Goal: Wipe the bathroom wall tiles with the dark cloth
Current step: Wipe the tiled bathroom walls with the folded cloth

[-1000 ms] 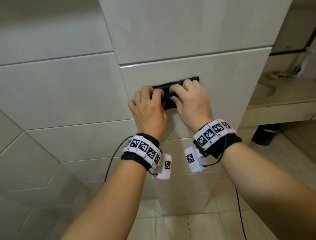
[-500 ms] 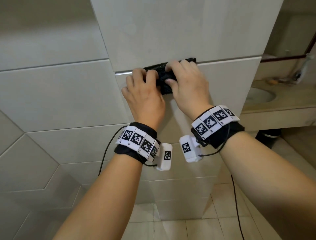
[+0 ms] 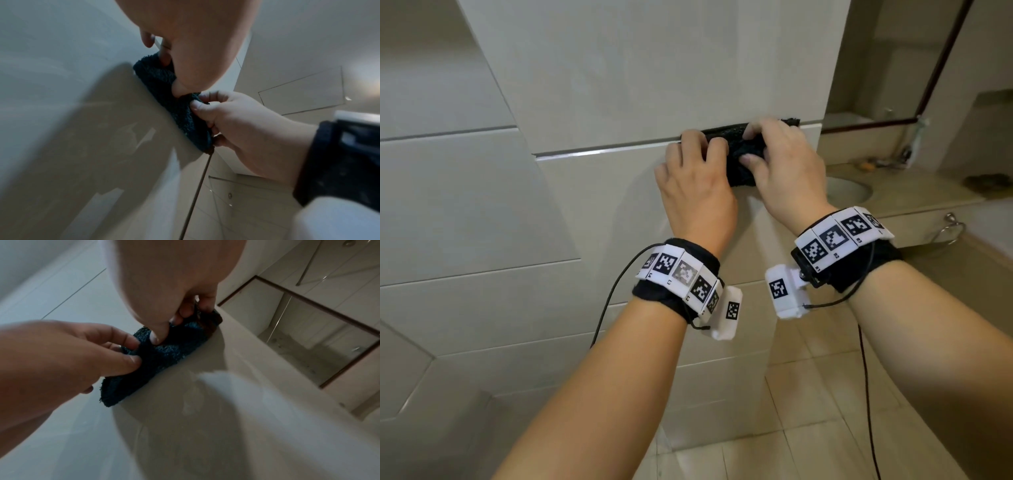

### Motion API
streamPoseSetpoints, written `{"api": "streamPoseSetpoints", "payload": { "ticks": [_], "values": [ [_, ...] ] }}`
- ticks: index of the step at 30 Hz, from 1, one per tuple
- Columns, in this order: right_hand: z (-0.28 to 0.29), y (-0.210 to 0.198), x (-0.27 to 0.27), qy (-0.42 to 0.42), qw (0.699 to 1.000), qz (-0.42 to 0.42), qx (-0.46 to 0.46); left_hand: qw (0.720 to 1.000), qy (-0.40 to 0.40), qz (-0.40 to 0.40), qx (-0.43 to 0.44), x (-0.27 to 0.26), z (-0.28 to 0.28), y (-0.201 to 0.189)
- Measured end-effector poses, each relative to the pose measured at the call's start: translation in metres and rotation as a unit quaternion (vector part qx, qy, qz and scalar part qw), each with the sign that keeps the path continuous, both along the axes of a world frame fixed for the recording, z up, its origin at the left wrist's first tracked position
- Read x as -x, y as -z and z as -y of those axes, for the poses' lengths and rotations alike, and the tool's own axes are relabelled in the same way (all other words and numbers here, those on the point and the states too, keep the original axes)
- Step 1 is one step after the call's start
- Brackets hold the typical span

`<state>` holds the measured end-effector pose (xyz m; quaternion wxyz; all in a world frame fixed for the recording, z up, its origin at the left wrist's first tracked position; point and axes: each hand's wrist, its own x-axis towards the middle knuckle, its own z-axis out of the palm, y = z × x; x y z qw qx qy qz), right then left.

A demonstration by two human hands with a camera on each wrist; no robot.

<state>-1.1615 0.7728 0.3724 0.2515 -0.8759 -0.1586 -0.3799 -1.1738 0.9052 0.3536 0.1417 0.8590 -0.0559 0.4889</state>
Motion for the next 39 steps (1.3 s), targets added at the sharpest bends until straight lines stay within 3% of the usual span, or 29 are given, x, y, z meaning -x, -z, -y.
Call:
{"api": "streamPoseSetpoints", "payload": {
  "ticks": [13,23,34,39],
  "values": [
    [0.040,0.023,-0.006,0.013,0.997,-0.020,-0.073,0.997,0.053,0.026,-0.051,-0.010,0.038,0.015],
    [0.040,0.090,-0.003,0.033,0.993,-0.045,-0.103,0.994,0.076,0.027,-0.079,-0.012,0.036,0.074],
    [0.039,0.197,0.000,0.044,0.990,-0.091,-0.097,0.987,0.116,-0.054,-0.101,-0.002,0.028,0.171],
    [0.038,0.227,0.001,0.059,0.992,-0.092,-0.070,0.985,0.113,-0.082,-0.100,0.002,0.026,0.201]
  ]
}}
